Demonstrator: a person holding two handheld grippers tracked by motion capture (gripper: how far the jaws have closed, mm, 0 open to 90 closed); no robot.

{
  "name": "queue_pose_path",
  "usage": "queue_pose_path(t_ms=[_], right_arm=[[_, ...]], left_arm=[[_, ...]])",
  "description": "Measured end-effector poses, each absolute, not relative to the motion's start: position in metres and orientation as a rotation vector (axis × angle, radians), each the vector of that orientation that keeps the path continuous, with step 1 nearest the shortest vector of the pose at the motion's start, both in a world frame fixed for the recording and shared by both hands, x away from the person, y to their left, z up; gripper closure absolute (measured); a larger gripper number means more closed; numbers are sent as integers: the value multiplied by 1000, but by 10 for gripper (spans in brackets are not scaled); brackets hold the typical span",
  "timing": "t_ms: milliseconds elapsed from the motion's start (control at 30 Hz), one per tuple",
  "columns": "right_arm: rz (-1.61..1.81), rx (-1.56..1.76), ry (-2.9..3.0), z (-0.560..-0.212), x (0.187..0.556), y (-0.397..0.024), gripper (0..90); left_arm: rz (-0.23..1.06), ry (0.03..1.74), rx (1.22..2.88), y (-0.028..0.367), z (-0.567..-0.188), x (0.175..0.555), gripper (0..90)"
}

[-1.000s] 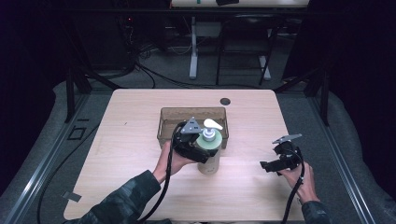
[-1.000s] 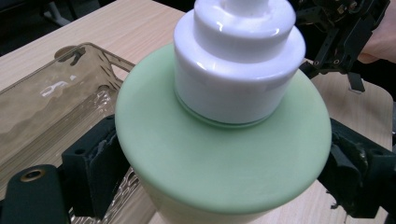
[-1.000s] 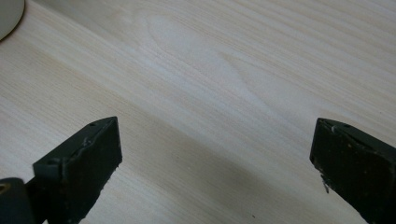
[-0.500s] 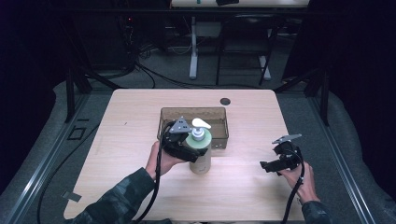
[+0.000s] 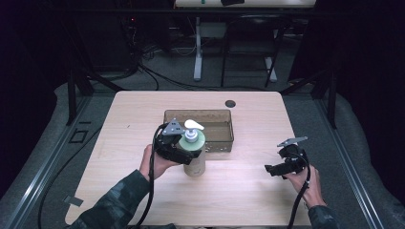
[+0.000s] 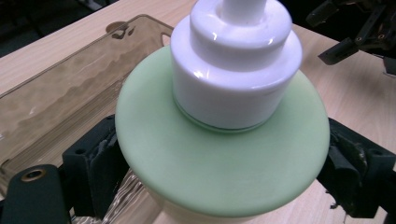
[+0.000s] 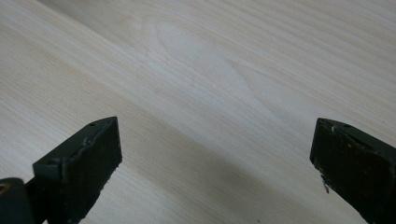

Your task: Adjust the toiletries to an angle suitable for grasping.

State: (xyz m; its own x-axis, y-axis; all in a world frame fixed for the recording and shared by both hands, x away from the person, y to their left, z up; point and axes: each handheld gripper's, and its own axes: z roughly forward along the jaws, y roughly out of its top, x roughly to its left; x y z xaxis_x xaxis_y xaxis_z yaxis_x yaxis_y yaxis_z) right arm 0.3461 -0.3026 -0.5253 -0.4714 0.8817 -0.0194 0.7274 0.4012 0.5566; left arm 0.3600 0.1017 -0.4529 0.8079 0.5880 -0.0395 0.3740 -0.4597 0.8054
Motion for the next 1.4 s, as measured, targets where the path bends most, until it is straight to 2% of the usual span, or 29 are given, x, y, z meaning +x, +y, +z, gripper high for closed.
queue_pose_path(t_ms=[667,1400], right_arm=[[704,1405,2353,-525,346,-300,16],[698,1398,2363,-526,347,-296,17]], left_arm=[[408,891,2048,147,-454,348,123],[490,1045,1989,178,-454,348,123]])
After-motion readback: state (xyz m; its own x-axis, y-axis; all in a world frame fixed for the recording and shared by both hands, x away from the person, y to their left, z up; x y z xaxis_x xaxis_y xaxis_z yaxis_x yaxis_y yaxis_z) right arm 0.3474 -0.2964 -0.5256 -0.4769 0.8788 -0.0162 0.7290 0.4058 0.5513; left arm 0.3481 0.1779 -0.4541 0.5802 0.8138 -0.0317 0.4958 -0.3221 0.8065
